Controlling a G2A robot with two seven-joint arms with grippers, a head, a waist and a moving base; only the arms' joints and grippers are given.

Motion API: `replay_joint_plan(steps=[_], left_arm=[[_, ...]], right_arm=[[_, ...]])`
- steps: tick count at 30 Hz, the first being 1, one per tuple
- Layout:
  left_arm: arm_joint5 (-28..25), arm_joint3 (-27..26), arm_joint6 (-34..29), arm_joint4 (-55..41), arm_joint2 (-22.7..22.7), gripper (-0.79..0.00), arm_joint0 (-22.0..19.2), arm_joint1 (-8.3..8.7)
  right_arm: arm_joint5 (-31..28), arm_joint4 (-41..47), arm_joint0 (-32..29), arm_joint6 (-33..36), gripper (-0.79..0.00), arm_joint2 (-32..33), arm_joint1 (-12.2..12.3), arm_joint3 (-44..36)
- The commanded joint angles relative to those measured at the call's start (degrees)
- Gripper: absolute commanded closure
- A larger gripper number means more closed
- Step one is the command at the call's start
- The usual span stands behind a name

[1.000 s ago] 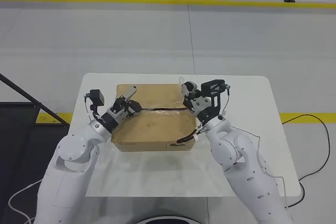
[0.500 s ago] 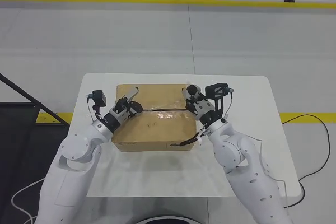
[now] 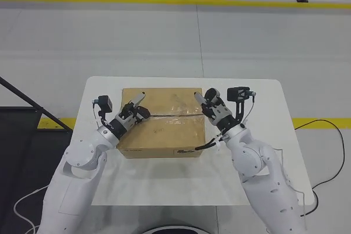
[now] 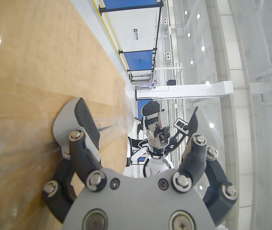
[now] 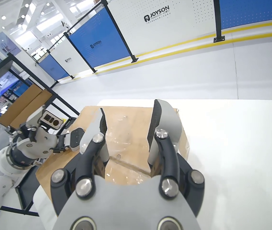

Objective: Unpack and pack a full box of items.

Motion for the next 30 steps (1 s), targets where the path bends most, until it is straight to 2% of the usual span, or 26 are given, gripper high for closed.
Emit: replay_joint_plan(steps=[1,10,17,30], left_arm=[[-0.1,-0.15,-0.07,-0.15,0.17,-0.785,-0.03,0.0],[1.57,-1.44,0.85,2.16,3.44,-0.785,-1.67,-0.2],[6.19,-1.64,3.27,5.66,7.5,-0.785,-4.65,-0.63],[10.44,0.21,6.84,8.16,15.49,-0.785,-10.44,-2.08]], right_arm=[[-1.16,2.77,-0.32,2.41,-0.434,1.53,0.21,-0.8],[-3.16,5.15,-1.87,3.59,-0.431,4.11,0.61,-1.49],[-7.75,8.61,-3.45,4.46,-0.422,7.24,1.15,-0.52],[-15.5,14.05,-4.79,6.01,-0.391,12.41,2.2,3.45]])
